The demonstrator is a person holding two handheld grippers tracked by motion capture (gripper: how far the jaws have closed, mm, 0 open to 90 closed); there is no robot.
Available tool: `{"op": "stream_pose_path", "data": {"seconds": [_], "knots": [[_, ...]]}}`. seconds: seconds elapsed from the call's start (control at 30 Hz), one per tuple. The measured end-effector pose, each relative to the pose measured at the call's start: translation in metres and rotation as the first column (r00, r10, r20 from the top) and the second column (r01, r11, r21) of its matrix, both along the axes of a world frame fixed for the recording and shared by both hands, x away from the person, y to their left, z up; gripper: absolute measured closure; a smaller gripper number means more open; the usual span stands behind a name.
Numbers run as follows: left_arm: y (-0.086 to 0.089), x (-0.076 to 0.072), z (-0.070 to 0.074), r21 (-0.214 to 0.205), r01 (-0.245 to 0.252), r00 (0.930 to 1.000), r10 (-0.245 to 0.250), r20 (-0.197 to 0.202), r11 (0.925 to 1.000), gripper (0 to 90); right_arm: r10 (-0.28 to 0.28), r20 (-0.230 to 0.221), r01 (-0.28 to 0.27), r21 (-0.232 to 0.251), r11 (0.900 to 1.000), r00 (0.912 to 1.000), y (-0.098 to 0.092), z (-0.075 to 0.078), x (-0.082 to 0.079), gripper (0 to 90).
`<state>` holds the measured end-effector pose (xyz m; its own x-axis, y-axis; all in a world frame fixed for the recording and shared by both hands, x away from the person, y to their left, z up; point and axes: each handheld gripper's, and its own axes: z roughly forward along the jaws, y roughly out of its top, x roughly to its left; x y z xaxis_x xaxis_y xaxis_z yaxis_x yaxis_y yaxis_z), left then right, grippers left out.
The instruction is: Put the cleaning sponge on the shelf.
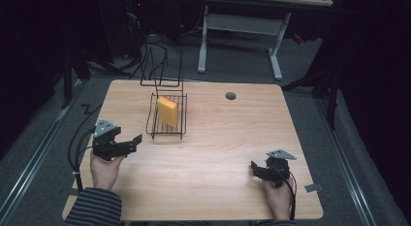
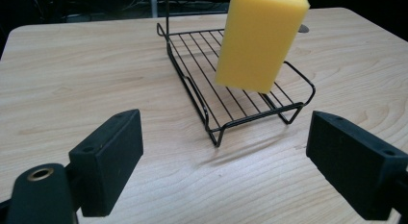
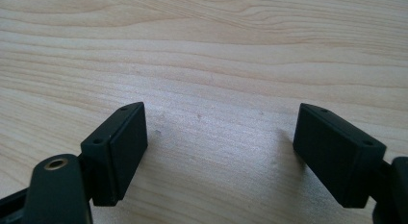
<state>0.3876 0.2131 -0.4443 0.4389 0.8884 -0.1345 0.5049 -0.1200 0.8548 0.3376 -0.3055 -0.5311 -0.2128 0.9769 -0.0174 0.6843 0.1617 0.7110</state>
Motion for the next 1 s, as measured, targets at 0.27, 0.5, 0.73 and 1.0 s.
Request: {"op": "stream_pose_path", "data": {"seconds": [0.27, 0.5, 0.73, 1.0], "knots": [[0.003, -0.002, -0.009, 0.005, -0.007, 0.9998, 0.007, -0.02, 1.0, 13.9, 0.0, 0.0, 0.0, 0.0, 1.0, 1.0, 0.0, 0.0, 0.0, 19.5], [0.008, -0.005, -0.019, 0.003, -0.018, 0.999, 0.018, -0.041, 0.9998, 14.0, 0.0, 0.0, 0.0, 0.0, 1.0, 1.0, 0.0, 0.0, 0.0, 19.5], [0.013, -0.007, -0.028, -0.001, -0.036, 0.9973, 0.036, -0.063, 0.9994, 14.1, 0.0, 0.0, 0.0, 0.0, 1.0, 1.0, 0.0, 0.0, 0.0, 19.5], [0.014, -0.006, -0.038, 0.006, -0.038, 0.9957, 0.039, -0.084, 0.9992, 14.1, 0.0, 0.0, 0.0, 0.0, 1.0, 1.0, 0.0, 0.0, 0.0, 19.5]]}}
